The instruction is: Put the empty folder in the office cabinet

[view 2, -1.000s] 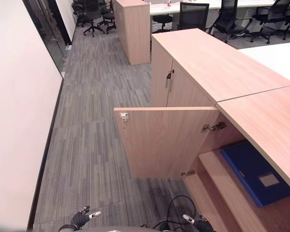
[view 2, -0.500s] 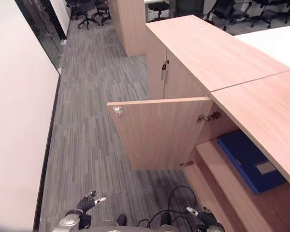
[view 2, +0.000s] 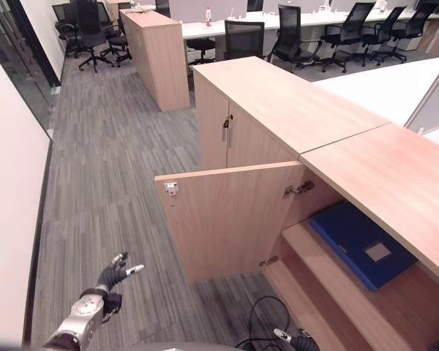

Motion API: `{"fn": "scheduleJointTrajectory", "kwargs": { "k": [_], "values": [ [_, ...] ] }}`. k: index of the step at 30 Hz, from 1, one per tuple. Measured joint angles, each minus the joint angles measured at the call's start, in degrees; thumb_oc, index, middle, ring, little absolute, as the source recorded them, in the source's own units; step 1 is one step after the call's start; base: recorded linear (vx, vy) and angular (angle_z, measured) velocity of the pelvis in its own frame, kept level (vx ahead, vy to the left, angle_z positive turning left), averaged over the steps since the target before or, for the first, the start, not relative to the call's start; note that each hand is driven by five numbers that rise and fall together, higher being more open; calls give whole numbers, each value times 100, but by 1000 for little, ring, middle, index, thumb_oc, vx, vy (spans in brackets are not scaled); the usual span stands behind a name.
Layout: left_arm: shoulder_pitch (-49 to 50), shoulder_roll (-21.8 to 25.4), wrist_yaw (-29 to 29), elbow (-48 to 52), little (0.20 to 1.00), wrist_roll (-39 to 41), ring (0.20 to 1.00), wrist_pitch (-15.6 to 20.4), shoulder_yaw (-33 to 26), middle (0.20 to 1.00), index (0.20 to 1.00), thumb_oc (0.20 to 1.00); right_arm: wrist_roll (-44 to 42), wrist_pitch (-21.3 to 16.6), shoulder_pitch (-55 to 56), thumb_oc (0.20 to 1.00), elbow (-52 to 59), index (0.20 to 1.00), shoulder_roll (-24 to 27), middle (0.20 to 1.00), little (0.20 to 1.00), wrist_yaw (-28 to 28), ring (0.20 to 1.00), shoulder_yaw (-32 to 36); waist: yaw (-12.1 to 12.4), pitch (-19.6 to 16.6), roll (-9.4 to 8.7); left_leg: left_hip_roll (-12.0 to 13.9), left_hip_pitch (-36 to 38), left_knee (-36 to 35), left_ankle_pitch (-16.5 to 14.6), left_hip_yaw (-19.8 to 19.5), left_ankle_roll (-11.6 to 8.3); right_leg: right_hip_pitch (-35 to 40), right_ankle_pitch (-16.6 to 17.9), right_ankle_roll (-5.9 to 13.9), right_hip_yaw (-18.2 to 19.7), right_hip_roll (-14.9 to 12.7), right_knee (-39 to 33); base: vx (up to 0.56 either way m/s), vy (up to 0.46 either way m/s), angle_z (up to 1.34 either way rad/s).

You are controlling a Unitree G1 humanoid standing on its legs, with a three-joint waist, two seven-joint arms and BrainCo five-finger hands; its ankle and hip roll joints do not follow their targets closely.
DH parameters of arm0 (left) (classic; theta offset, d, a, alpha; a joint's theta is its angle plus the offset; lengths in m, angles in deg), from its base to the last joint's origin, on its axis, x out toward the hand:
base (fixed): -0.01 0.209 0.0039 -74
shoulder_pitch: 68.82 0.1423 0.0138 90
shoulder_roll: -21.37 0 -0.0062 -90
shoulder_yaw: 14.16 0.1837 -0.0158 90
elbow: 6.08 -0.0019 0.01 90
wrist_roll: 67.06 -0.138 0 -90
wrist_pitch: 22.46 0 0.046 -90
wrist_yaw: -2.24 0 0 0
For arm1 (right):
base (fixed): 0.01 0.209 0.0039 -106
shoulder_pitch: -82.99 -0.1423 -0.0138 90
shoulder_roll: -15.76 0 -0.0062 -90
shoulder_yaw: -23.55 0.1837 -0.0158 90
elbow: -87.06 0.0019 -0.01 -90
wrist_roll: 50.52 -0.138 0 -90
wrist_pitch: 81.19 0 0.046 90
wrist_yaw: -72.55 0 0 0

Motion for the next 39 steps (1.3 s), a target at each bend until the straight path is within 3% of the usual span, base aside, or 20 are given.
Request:
{"fn": "scheduleJointTrajectory", "kwargs": {
  "k": [5, 7, 16, 24, 34, 39],
  "values": [
    [-488, 513, 15, -266, 1000, 12, 1000, -19, -155, 1000, 1000, 1000, 65, 8, 4, 1000, 5, 1000, 134, 1000, 1000, 105, 1000, -17, -45, -28, 33, 84, 106, -53, -79, 184, -90, 29, -61, 19, 137, 90, -1, 43, 12, -18],
    [-793, 914, 69, -288, 1000, 121, 1000, -9, -164, 1000, 1000, 1000, 170, 12, 19, 1000, 3, 1000, 232, 1000, 1000, 136, 1000, -13, -18, -41, -7, 115, 91, -53, -76, 301, -102, -69, -66, 9, 226, 112, -1, 32, 4, -30],
    [-1480, 1550, -152, -288, 1000, 440, 1000, -17, -147, 1000, 1000, 1000, 168, 10, 23, 1000, 184, 1000, 204, 1000, 1000, 226, 1000, -166, -179, -139, -301, 156, 81, -50, -104, 696, -131, -260, -5, 37, 288, 139, 0, 24, 6, -22],
    [-1497, 1461, -460, -287, 1000, 843, 1000, -18, -128, 1000, 1000, 1000, 172, 20, 22, 1000, 187, 1000, 199, 1000, 1000, 334, 1000, -189, -337, -141, -336, 168, 102, -4, -131, 819, -145, -311, 62, 68, 381, 180, 1, 13, 12, -9],
    [-1588, 572, -644, -175, 1000, 1051, 1000, -30, 567, 1000, 1000, 1000, 243, 128, 46, 1000, 184, 1000, 103, 1000, 1000, 349, 1000, -190, -333, 27, -479, 172, 107, -49, -147, 842, -170, -320, 68, 74, 396, 188, 1, 0, 0, 0],
    [-1586, 523, -678, 1, 1000, 1024, 1000, -44, 746, 1000, 1000, 1000, 401, 128, 8, 1000, 190, 1000, 94, 1000, 1000, 346, 1000, -200, -303, 75, -464, 172, 108, -1, -153, 810, -162, -305, 120, 34, 391, 193, 3, -3, 10, 3]
  ]
}}
